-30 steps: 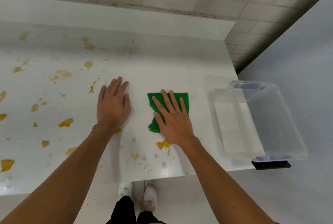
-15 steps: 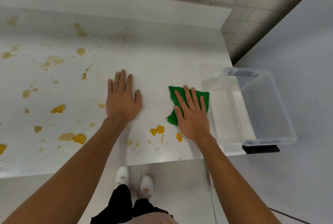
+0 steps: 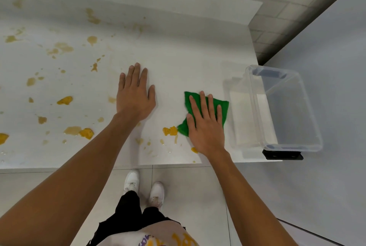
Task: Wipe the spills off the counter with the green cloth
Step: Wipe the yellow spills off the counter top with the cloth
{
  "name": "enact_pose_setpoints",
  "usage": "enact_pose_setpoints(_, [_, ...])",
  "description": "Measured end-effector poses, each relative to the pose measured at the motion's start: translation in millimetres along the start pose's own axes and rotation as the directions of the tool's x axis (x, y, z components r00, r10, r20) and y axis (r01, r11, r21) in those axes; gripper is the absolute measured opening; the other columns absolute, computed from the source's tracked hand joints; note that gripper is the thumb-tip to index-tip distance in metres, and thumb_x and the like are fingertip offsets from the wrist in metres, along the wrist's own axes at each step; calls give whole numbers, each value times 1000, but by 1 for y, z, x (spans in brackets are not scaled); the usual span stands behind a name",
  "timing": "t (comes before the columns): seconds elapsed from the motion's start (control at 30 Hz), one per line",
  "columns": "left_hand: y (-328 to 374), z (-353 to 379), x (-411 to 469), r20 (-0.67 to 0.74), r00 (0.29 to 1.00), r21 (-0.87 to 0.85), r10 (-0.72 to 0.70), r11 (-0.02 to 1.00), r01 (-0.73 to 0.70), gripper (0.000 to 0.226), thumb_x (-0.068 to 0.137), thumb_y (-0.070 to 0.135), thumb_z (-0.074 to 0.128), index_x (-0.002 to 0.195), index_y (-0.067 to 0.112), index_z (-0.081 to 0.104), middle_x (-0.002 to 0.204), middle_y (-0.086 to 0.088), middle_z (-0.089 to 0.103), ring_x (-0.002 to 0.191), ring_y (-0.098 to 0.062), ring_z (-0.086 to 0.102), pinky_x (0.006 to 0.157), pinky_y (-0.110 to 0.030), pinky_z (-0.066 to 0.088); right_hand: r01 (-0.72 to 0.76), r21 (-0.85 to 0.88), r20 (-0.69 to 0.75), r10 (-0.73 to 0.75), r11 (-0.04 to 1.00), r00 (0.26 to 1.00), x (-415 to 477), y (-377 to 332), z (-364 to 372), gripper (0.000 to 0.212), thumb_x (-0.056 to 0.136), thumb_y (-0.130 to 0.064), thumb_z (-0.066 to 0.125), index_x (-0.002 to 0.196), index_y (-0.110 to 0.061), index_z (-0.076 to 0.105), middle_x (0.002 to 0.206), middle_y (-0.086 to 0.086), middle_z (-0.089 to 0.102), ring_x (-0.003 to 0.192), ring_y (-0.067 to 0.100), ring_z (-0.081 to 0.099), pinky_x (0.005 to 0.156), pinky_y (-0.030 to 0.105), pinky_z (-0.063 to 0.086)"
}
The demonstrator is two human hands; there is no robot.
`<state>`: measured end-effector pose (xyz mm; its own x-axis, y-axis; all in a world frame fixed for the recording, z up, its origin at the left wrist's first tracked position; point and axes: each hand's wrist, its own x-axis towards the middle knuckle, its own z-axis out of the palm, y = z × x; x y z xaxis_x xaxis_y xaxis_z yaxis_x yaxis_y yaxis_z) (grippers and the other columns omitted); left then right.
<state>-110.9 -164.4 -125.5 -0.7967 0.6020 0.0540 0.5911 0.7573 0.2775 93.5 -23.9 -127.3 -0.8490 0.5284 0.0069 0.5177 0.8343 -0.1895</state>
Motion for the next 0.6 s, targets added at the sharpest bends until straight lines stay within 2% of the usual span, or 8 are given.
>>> enact_pose_setpoints(0.07, [1,-3,0,8,1000,-3,-4,1000,4,65,109,42,30,165,9,22,174,-14,13,162,-28,9,132,-47,5,104,-1,-1,-104,995,995,-18,8,-2,59,113,-43,23,170,-30,19,180,-1,1,166,23,-6,133,56,5])
enact_pose_setpoints(0.13, [1,-9,1,34,999,-9,-1,1000,1,65,109,41,33,165,9,24,174,-14,14,162,-29,10,131,-46,7,135,0,12,-135,991,991,-29,21,-5,58,114,-43,24,170,-32,18,180,-3,-1,166,20,-7,134,54,5])
enact_pose_setpoints(0.27, [-3,-18,2,39,999,-39,26,999,-24,61,107,35,46,159,6,36,170,-16,26,158,-32,22,129,-47,19,-37,-19,-22,36,999,999,-15,30,-7,60,112,-44,18,170,-33,15,180,0,1,166,23,-4,132,57,9])
enact_pose_setpoints(0.33, [-4,-17,-4,15,999,-45,34,998,-33,59,106,32,48,157,5,39,169,-17,29,157,-33,25,129,-48,21,-59,-20,-25,58,998,998,-9,21,-5,60,112,-43,19,170,-31,16,180,2,3,166,26,-3,132,58,9])
enact_pose_setpoints(0.53, [9,1,-26,-46,999,-48,-6,999,4,58,109,30,38,161,5,33,171,-16,24,160,-32,18,131,-49,12,153,1,10,-153,988,988,-44,19,-6,57,114,-42,25,170,-31,18,180,-2,0,166,21,-6,133,55,7])
enact_pose_setpoints(0.6, [10,4,-29,-61,998,-51,-11,999,8,58,110,30,36,162,6,31,172,-15,22,161,-30,16,131,-49,11,146,5,2,-146,989,989,-44,28,-8,57,114,-42,26,170,-32,19,180,-3,1,166,20,-6,133,54,8])
